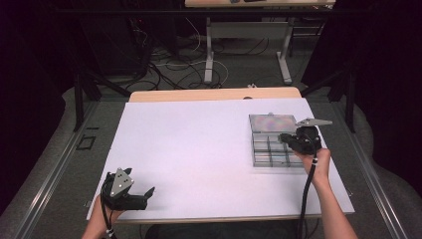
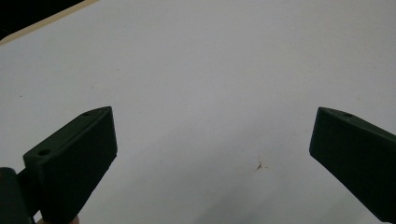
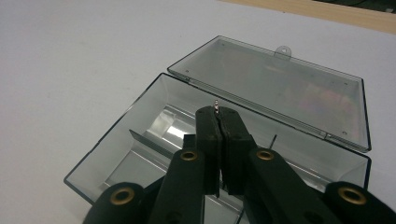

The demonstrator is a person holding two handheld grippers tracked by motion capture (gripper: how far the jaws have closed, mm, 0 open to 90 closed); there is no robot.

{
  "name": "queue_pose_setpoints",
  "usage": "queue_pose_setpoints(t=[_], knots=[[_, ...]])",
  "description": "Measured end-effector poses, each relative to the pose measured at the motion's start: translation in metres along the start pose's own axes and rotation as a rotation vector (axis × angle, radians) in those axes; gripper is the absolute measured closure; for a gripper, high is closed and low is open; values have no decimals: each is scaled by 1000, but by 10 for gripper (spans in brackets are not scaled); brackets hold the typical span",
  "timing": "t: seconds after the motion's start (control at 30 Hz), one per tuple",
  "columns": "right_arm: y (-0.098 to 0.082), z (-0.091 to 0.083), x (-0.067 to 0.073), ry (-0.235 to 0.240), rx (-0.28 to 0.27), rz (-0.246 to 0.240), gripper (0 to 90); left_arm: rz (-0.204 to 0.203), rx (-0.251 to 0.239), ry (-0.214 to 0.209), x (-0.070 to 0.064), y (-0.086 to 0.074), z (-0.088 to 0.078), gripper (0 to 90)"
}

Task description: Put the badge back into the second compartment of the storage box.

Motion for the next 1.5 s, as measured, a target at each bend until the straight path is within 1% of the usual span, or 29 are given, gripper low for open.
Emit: queue_pose_setpoints(t=[0.1,0.2,0.23,0.33,0.37,0.43,0.5,0.53,0.6,0.67,0.8,0.9,0.93,1.0,1.03,1.13,1.17,1.27,1.3,1.37,1.4,1.5], knots=[[-1,4,0,3,8,-9,879,1,1,-2,0,0,0,9],[-1,8,0,-1,16,-3,879,1,0,-2,0,0,0,9],[-2,9,0,-3,17,-12,878,1,1,-2,0,0,0,9],[-4,14,1,-6,33,-7,878,1,5,-3,0,0,0,9],[-4,16,0,-1,31,-20,878,1,5,-4,0,0,0,9],[-6,19,0,-7,41,-22,878,6,3,-1,0,0,0,9],[-7,22,0,-4,46,-13,878,2,5,-3,0,0,0,9],[-7,23,0,-5,45,-19,878,2,5,-3,0,0,0,9],[-7,25,0,-2,50,-12,878,6,3,-1,0,0,0,9],[-8,27,0,0,50,-20,878,5,3,1,0,0,0,9],[-9,29,-1,2,56,-1,878,1,4,-1,-1,0,0,9],[-10,31,-2,0,61,5,878,6,2,2,0,0,0,9],[-10,32,-2,3,60,1,878,4,3,-2,-1,0,1,9],[-11,33,-2,1,67,9,878,2,4,-4,-1,0,1,9],[-11,34,-2,3,65,4,878,2,4,-4,-1,0,1,9],[-13,37,-1,7,77,10,877,3,5,-5,-1,0,1,9],[-13,38,-1,6,81,3,877,3,5,-5,-1,0,1,9],[-15,41,0,6,93,4,876,6,3,-6,-1,0,1,9],[-16,41,0,7,100,12,876,6,3,-6,-1,1,1,9],[-16,43,0,13,96,6,875,6,4,-7,-1,1,1,9],[-16,43,0,8,97,5,875,3,4,-7,-1,0,1,9],[-18,44,0,8,108,8,874,4,5,-6,-1,0,1,9]])
Point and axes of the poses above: each handheld gripper's, and its own axes: z roughly forward along the jaws, y roughly out of its top, x roughly to its left, the point moved 3 cm from there along z, roughly forward along the jaws, and after that the axes turned 7 degrees about -z, right-handed, at the moved point
